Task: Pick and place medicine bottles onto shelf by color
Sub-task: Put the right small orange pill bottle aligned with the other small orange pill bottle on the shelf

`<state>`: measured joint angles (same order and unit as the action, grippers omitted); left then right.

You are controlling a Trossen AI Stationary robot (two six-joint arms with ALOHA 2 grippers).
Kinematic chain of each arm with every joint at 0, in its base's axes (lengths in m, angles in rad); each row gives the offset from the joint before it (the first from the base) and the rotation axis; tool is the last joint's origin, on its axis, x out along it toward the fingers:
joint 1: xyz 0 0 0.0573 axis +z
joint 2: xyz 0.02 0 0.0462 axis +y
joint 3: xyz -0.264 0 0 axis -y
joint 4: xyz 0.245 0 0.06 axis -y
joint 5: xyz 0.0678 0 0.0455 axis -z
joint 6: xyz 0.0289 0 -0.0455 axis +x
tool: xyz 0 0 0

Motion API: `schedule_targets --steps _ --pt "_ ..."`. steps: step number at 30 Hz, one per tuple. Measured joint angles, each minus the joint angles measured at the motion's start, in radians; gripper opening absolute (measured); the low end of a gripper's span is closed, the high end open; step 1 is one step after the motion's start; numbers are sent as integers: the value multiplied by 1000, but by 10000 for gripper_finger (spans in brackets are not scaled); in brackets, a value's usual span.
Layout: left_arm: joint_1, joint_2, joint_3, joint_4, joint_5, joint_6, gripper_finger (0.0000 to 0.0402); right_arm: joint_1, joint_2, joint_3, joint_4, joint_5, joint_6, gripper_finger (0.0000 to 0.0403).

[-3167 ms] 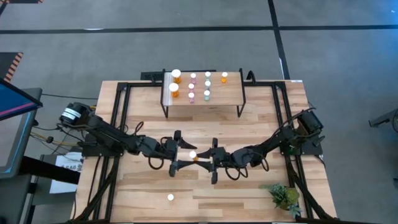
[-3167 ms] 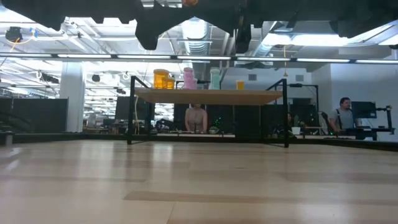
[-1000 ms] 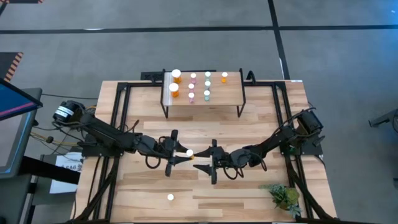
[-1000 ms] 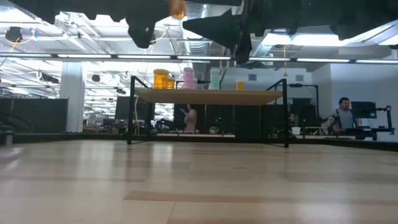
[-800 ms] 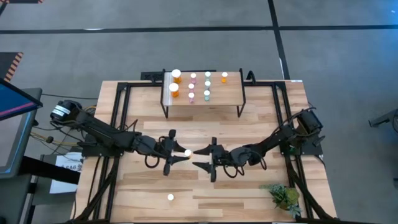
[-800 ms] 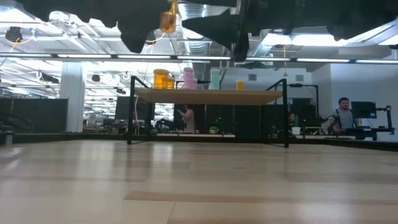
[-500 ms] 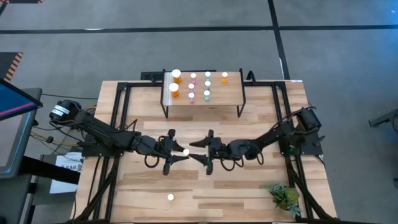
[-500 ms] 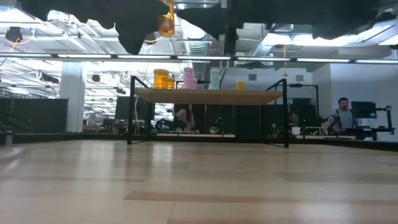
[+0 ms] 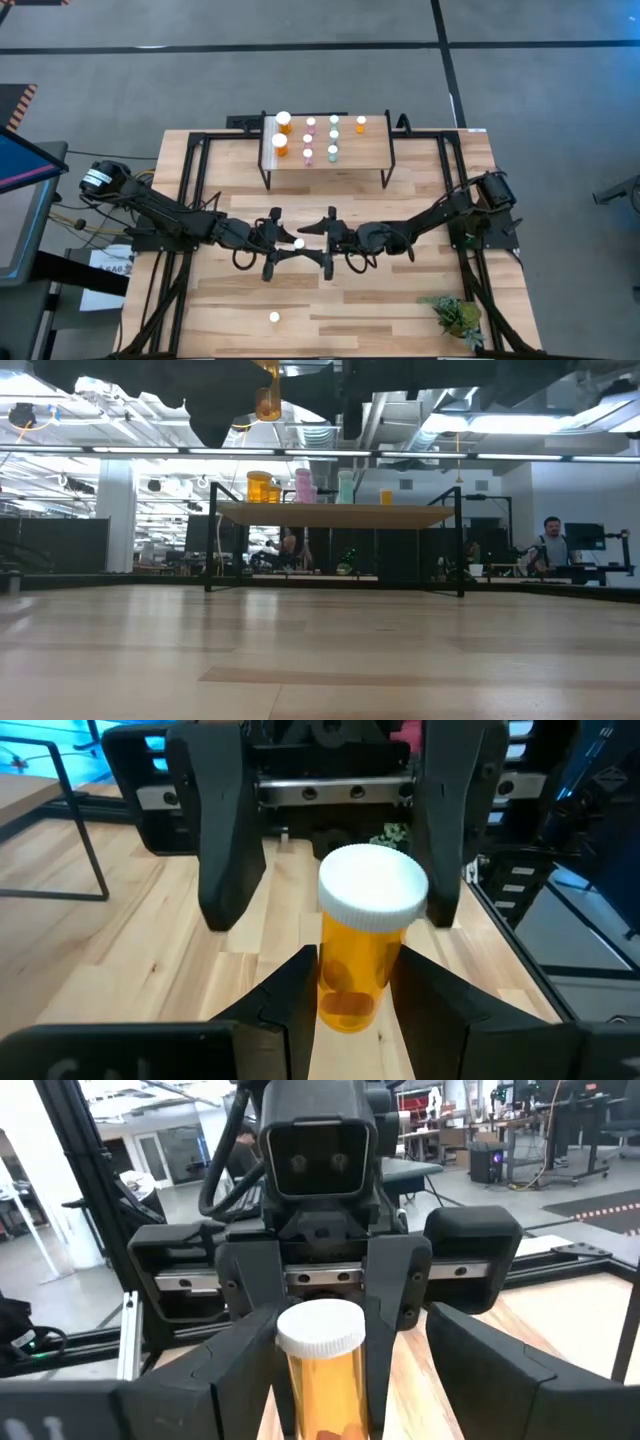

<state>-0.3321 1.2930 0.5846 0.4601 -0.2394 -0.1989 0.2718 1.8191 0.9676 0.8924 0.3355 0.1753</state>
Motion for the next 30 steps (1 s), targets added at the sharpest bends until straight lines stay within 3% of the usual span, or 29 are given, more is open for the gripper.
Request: schedule_targets --steps 17,30 --pt "0 0 0 -3 17 -6 109 0 0 0 5 -23 9 272" --pt "0 0 0 -11 15 -6 109 1 0 0 -18 -27 10 184"
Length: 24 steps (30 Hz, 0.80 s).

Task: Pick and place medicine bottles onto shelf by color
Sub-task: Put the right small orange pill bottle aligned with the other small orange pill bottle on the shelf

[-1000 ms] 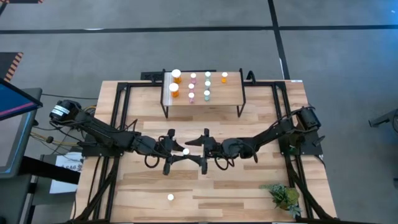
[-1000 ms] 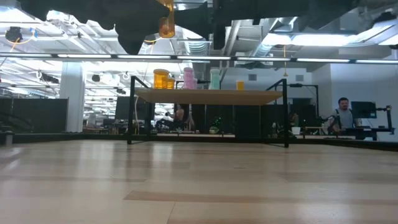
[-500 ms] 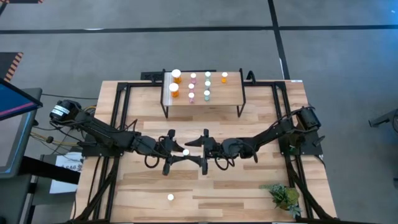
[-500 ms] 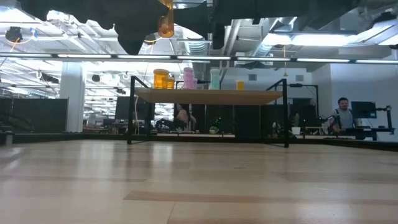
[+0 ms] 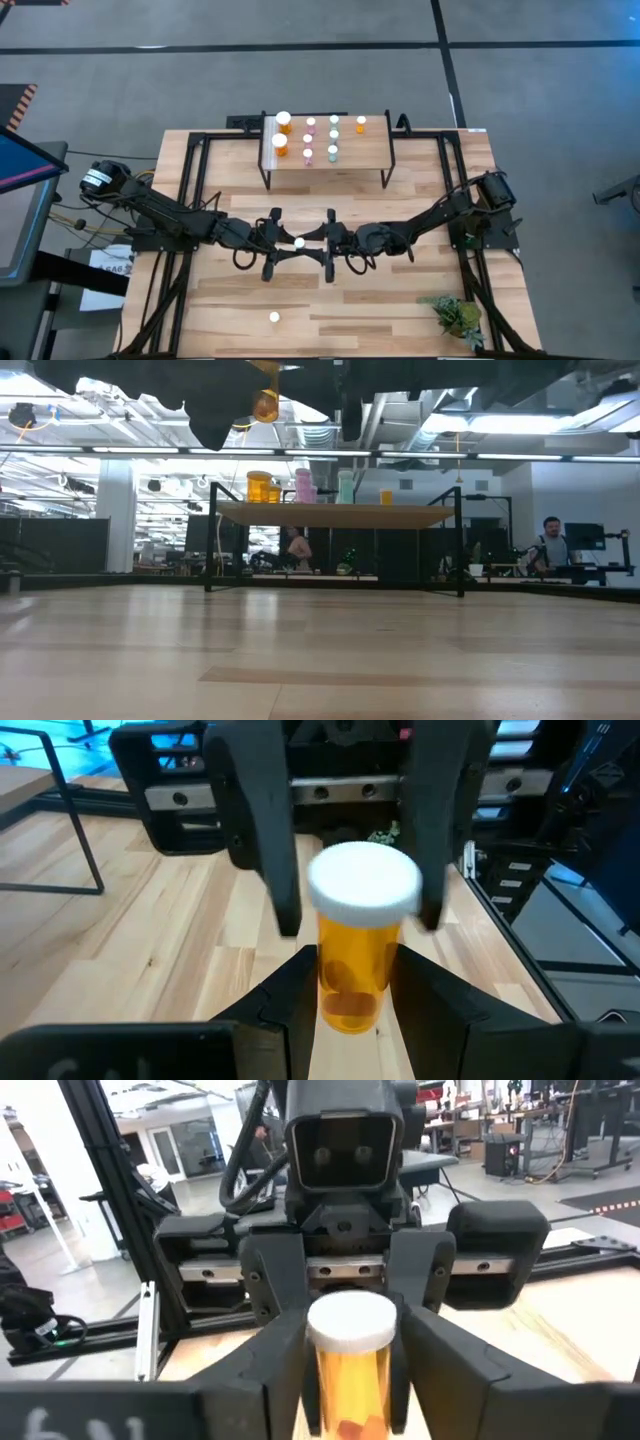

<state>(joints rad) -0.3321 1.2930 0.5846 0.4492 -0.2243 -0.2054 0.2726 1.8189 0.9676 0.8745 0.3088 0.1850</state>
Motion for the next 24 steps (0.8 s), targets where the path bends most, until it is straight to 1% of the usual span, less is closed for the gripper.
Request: schedule_targets --steps 6,10,19,24 --pt "0 0 0 -6 0 0 109 0 0 0 -15 0 1 149" --pt "0 0 0 -7 0 0 109 0 0 0 -16 0 0 135" --pt "0 0 0 -10 0 1 109 0 0 0 -16 0 0 145" --pt "0 0 0 -10 0 1 110 0 0 0 -16 0 -2 139"
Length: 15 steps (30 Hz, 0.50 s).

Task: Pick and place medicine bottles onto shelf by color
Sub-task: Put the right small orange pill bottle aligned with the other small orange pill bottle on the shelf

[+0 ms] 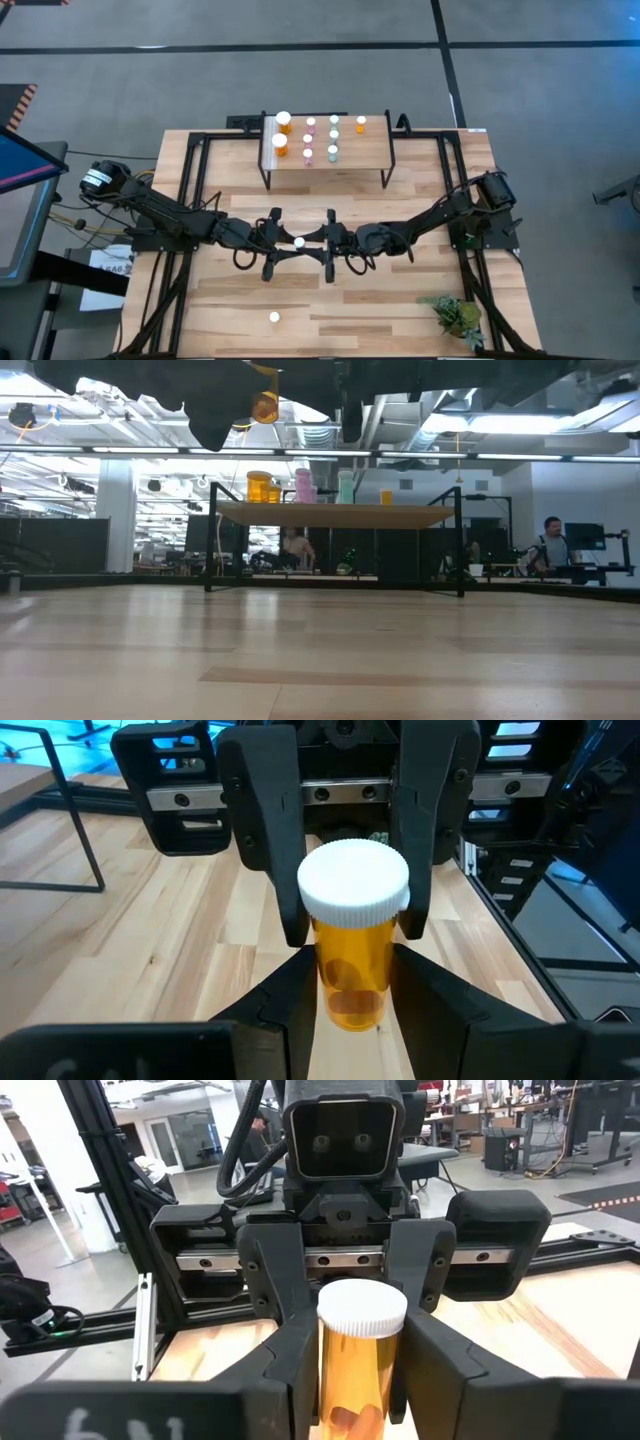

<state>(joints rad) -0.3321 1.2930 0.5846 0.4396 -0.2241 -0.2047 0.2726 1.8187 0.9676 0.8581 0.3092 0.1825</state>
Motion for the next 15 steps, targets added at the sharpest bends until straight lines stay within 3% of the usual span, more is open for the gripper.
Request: schedule_targets --steps 15 --pt "-1 -1 0 -3 -8 0 190 0 0 0 2 3 -9 134"
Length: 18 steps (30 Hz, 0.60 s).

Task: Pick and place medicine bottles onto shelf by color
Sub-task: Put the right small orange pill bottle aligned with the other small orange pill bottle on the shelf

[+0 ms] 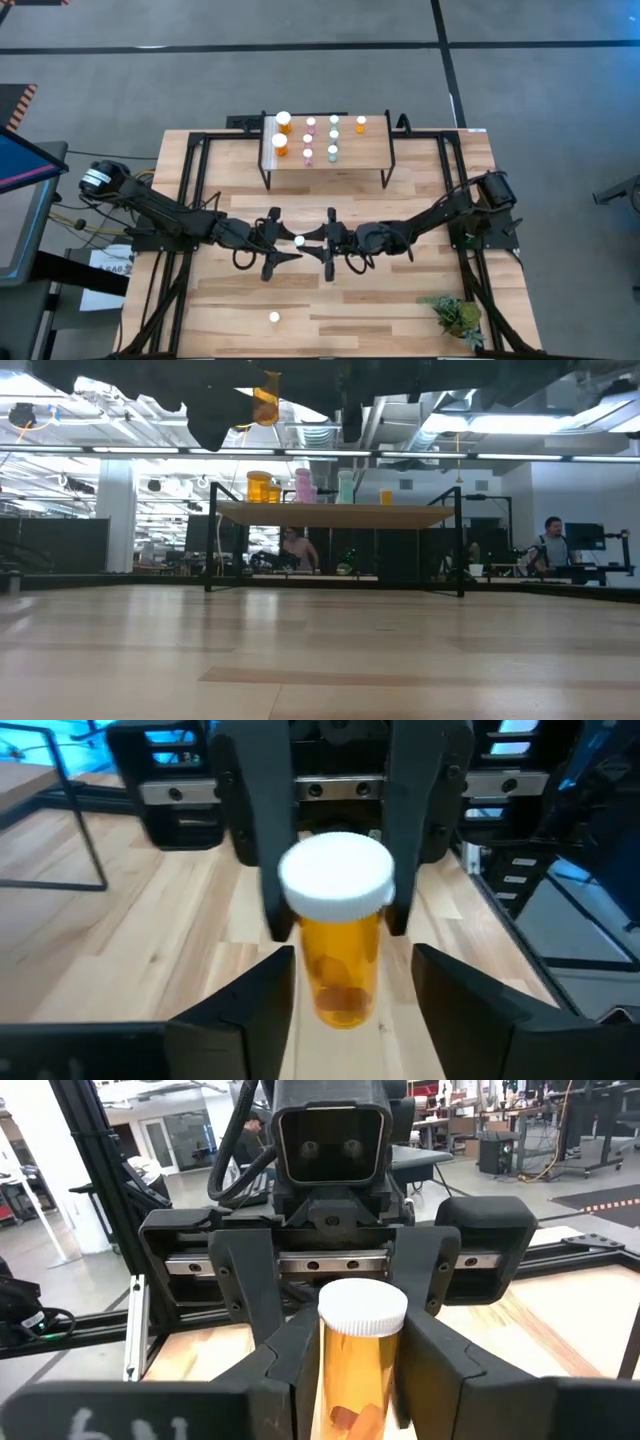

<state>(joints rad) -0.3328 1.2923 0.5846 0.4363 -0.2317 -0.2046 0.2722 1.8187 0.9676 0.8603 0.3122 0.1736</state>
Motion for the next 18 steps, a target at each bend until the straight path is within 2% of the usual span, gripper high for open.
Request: schedule_targets --steps 10,13,18 --pt "0 -149 0 -175 -72 9 221 14 -147 0 -198 -10 -26 137" --pt "-4 -202 0 -233 -91 9 222 24 -190 -1 -263 38 -56 135" --pt "-30 -251 0 -292 -142 9 222 21 -250 -1 -366 188 -96 136"
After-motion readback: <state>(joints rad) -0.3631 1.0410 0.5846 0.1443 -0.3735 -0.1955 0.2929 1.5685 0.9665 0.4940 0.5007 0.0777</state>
